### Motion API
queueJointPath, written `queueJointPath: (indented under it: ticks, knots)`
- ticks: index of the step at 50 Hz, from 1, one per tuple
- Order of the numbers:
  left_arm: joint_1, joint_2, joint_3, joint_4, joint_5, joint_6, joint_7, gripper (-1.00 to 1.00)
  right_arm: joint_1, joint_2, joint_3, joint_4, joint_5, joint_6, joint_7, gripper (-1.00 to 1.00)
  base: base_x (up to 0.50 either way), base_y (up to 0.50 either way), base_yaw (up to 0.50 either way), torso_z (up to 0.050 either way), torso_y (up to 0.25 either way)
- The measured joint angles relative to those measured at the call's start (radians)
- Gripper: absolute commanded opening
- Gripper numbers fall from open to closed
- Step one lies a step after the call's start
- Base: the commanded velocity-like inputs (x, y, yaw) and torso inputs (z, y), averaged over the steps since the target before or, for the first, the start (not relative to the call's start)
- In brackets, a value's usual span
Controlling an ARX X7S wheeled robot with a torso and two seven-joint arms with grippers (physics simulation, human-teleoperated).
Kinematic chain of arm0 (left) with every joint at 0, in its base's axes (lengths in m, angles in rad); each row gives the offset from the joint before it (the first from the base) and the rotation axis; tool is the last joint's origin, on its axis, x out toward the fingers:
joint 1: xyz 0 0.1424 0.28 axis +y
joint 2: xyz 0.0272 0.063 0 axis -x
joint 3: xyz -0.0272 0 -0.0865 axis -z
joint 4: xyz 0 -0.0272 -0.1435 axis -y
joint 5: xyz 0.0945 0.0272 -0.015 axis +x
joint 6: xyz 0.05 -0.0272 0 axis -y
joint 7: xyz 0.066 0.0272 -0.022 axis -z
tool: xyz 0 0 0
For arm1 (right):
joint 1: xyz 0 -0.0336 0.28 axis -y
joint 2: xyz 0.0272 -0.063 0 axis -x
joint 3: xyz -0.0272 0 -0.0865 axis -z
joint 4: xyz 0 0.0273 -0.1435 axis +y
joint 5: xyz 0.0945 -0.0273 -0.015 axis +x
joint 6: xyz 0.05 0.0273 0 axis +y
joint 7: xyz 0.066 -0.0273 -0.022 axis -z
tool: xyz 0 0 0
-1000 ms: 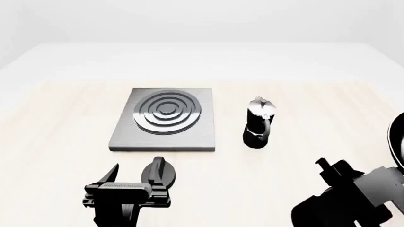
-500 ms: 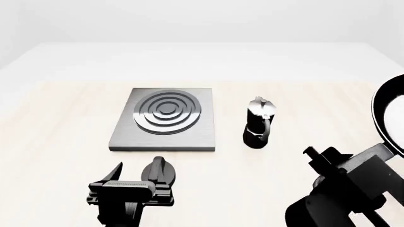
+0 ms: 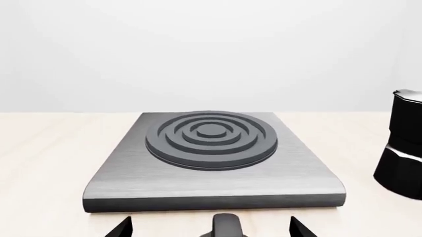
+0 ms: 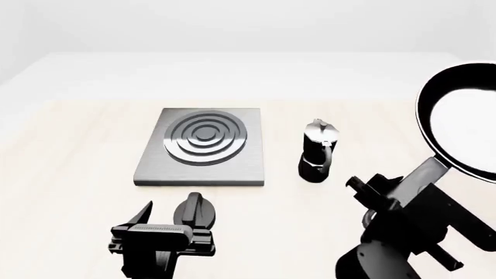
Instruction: Put the frying pan on the stove.
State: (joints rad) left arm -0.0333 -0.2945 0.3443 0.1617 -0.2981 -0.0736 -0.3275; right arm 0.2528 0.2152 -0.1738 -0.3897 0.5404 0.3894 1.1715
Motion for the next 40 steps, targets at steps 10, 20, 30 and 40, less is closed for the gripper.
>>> queueJointPath:
  ticks: [10, 20, 30, 40]
  knots:
    - [-0.005, -0.004, 0.005, 0.003, 0.0, -0.007, -0.003, 1.0, 0.01, 0.01, -0.041, -0.01, -0.006, 0.0, -0.032, -1.0, 0.0, 0.0, 0.0, 0.001, 0.002]
    - [-0.008, -0.006, 0.007, -0.004, -0.002, -0.006, -0.004, 1.0, 0.03, 0.018, -0.093, -0.006, -0.016, 0.003, -0.073, -1.0, 0.0, 0.0, 0.0, 0.0, 0.002]
    - [-0.006, -0.009, 0.006, -0.005, -0.006, -0.002, -0.007, 1.0, 0.057, 0.025, -0.149, 0.002, -0.018, 0.012, -0.119, -1.0, 0.0, 0.0, 0.0, 0.001, 0.001]
    - [-0.004, -0.013, 0.003, -0.008, -0.01, 0.005, -0.01, 1.0, 0.084, 0.028, -0.193, 0.009, -0.015, 0.019, -0.158, -1.0, 0.0, 0.0, 0.0, 0.0, 0.002]
